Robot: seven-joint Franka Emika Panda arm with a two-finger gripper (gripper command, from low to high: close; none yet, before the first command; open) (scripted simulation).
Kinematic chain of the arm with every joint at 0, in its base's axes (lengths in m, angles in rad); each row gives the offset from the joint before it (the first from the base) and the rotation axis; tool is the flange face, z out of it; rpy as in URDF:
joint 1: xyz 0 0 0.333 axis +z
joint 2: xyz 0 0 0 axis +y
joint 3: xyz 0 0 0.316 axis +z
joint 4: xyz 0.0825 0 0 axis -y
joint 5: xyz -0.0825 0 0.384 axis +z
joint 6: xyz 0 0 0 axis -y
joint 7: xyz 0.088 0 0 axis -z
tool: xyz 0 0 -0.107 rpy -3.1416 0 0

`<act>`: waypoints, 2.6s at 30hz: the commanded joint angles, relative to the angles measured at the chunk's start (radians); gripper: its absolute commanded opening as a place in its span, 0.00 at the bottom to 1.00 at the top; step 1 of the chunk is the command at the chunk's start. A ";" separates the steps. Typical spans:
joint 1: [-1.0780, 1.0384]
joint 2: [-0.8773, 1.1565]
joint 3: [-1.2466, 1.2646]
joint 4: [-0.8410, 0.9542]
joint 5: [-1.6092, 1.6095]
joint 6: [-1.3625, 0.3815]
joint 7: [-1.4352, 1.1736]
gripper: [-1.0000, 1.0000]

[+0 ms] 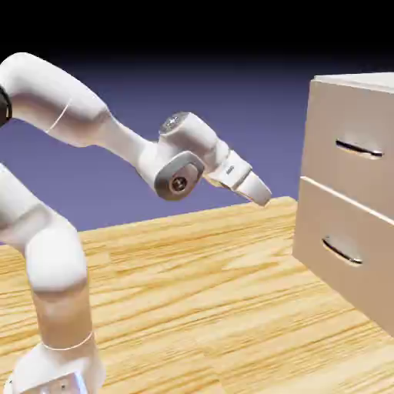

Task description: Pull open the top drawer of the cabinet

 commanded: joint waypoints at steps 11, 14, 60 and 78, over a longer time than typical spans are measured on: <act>-0.206 0.166 0.227 0.151 -0.478 -0.061 -0.359 0.50; -0.262 0.211 0.289 0.192 -0.609 -0.078 -0.457 0.50; -1.121 0.905 1.238 0.825 -2.609 -0.335 -1.957 0.50; -0.969 1.047 1.122 1.071 -2.836 -0.321 -2.168 0.00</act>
